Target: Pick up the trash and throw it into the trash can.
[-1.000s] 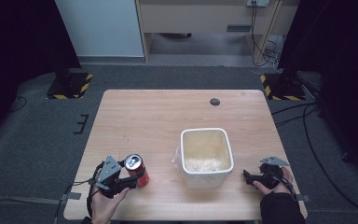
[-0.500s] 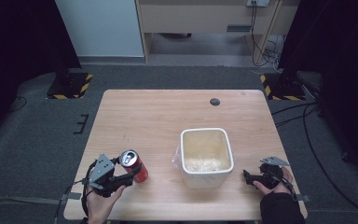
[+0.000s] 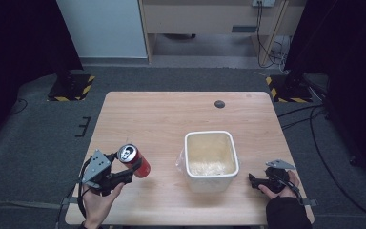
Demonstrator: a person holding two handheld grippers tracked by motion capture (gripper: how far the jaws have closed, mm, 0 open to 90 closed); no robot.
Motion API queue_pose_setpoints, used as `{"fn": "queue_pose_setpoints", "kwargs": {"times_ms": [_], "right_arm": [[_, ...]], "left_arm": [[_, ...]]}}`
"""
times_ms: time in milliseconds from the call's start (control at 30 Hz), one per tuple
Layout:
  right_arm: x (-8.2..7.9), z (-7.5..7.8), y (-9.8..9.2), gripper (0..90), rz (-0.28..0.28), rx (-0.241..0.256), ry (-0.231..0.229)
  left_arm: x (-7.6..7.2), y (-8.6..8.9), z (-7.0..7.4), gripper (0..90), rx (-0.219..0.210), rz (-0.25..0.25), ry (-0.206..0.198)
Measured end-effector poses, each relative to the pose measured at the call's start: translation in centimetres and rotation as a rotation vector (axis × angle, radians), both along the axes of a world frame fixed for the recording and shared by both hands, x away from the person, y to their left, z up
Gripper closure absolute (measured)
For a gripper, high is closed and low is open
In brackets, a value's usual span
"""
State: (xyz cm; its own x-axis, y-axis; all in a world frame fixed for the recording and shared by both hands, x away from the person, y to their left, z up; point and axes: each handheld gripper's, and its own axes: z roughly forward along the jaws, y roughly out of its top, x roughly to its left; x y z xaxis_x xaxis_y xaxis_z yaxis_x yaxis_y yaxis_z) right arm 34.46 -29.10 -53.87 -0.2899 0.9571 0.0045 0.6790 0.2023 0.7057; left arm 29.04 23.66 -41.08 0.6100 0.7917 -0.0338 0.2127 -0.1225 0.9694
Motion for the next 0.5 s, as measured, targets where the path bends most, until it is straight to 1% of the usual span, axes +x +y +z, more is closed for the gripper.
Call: {"fn": "queue_pose_setpoints", "kwargs": {"times_ms": [167,267,333,500], "right_arm": [[0.0,0.0,0.0,0.4,0.002,-0.002,0.0],[0.0,0.0,0.0,0.4,0.001,-0.002,0.0],[0.0,0.0,0.0,0.4,0.001,-0.002,0.0],[0.0,0.0,0.0,0.4,0.001,-0.002,0.0]], "left_arm": [[0.2,-0.6,1.3,33.2,-0.016,-0.016,-0.033],[0.4,-1.0,1.8,33.2,-0.024,-0.024,-0.044],[0.5,-1.2,2.1,33.2,-0.037,-0.029,-0.053],[0.7,-1.9,2.7,33.2,-0.046,-0.043,-0.068]]}}
